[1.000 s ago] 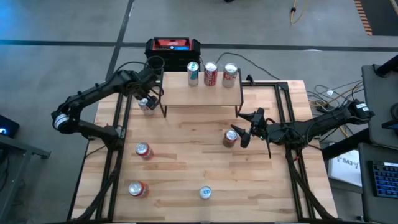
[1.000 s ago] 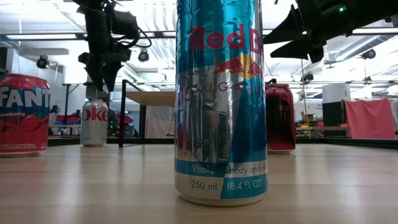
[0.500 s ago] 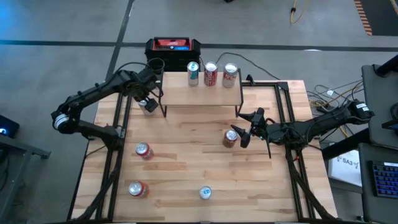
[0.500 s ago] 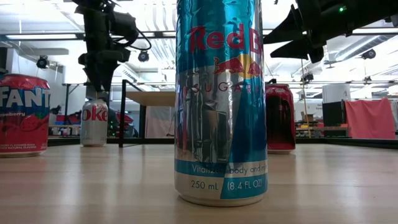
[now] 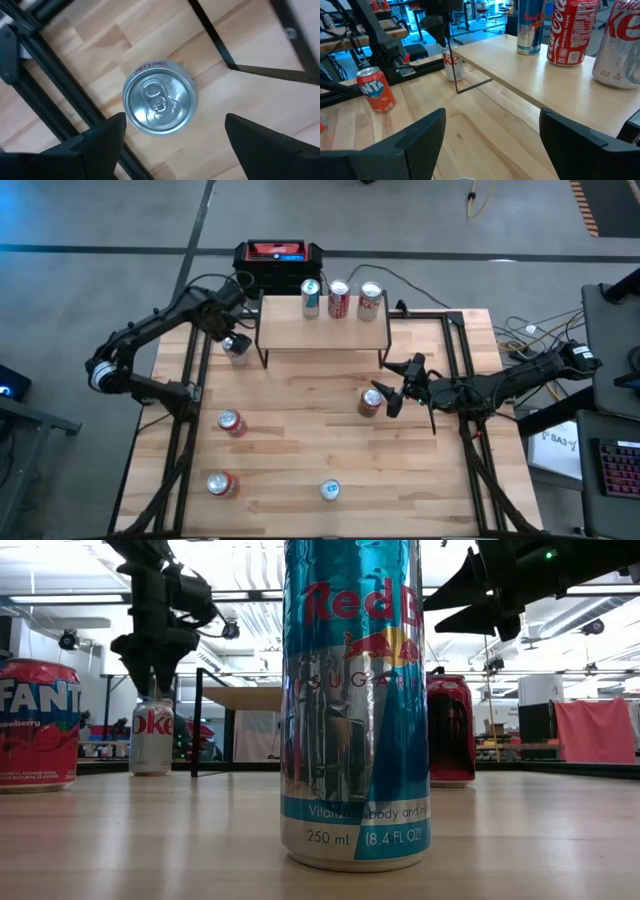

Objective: Place canned beverage on shelf
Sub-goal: Move the red and silver soda can

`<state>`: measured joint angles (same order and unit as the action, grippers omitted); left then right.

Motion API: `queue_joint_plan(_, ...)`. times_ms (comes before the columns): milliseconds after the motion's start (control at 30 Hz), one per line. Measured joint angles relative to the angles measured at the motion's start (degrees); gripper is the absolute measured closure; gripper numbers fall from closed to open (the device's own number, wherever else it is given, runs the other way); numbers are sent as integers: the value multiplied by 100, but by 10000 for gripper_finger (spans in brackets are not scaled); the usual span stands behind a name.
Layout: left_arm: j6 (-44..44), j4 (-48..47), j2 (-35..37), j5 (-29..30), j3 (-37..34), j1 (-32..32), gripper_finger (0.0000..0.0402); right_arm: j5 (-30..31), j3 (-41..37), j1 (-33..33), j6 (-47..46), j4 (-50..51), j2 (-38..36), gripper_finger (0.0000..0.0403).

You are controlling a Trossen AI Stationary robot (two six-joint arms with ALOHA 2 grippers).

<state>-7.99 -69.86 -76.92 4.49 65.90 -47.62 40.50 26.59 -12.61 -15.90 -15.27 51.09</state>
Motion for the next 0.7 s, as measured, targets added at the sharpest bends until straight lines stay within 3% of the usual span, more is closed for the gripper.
queue_joint_plan(567,139,97,-847,-272,1,-349,78,0,0,0,-2,0,0,103)
queue_joint_plan(700,230,144,-853,-309,3,-349,95,1,0,-2,-4,0,0,103)
